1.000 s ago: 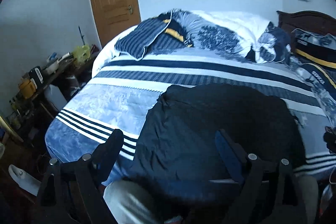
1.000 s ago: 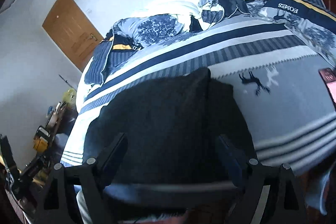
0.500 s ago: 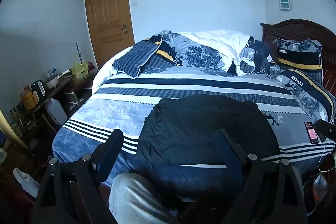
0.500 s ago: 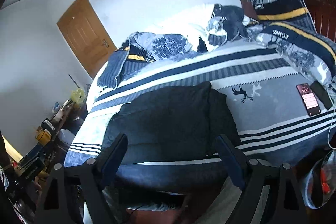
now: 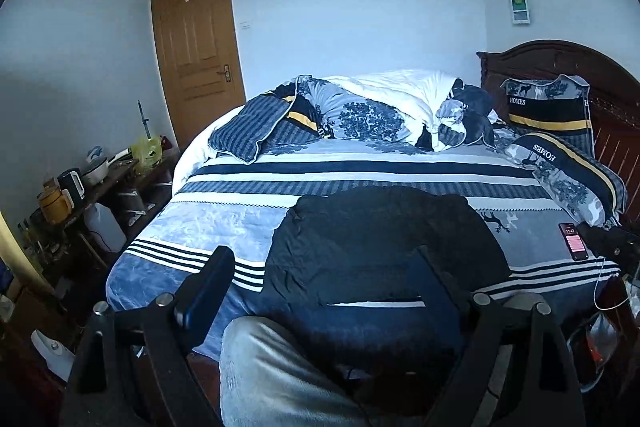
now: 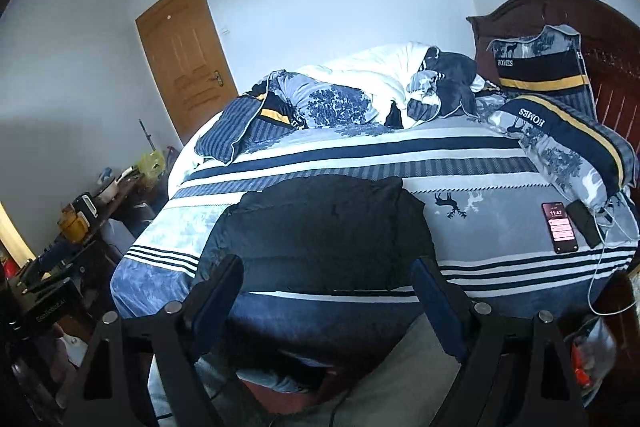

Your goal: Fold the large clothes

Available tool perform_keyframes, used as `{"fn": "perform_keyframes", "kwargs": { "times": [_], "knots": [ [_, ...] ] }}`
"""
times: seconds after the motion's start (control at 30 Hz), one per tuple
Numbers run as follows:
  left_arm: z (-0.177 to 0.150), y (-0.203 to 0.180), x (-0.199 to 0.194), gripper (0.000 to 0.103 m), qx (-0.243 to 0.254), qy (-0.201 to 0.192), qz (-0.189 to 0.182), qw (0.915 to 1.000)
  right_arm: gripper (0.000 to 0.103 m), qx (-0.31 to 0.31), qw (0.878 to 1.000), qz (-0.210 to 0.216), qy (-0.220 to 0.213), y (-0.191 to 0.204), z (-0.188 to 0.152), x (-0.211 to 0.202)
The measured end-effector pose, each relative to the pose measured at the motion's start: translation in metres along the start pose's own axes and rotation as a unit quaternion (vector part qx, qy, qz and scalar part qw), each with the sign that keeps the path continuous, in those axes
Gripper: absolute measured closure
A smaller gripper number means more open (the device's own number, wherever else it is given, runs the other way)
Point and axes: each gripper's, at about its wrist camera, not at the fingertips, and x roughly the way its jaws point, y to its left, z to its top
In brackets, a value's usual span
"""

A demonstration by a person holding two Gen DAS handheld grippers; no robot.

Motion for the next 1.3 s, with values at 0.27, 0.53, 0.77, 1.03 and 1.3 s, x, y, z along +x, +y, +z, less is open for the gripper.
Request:
{"fn": "perform_keyframes", "kwargs": {
  "times": [0.27, 0.53, 0.77, 1.03, 1.3],
  "knots": [
    [-0.012, 0.003, -0.007, 0.013, -0.022, 0.008, -0.028, 0.9993, 0.015, -0.011, 1.0, -0.012, 0.019, 0.014, -0.003, 0.007],
    [-0.017, 0.008, -0.008, 0.011, -0.038, 0.008, -0.021, 0.999, 0.015, -0.005, 0.999, -0.014, 0.033, 0.026, -0.008, 0.012],
    [-0.019, 0.012, -0.005, 0.01, -0.043, 0.017, -0.024, 0.9986, 0.015, -0.023, 0.999, -0.034, 0.03, 0.037, -0.011, 0.013],
    [-0.023, 0.006, -0.003, 0.01, -0.036, 0.024, -0.029, 0.9986, 0.015, -0.035, 0.996, -0.064, 0.043, 0.042, -0.015, 0.017],
    [-0.025, 0.006, -0.002, 0.01, -0.031, 0.03, -0.032, 0.9986, 0.014, -0.031, 0.997, -0.068, 0.035, 0.042, -0.018, 0.016]
  ]
}}
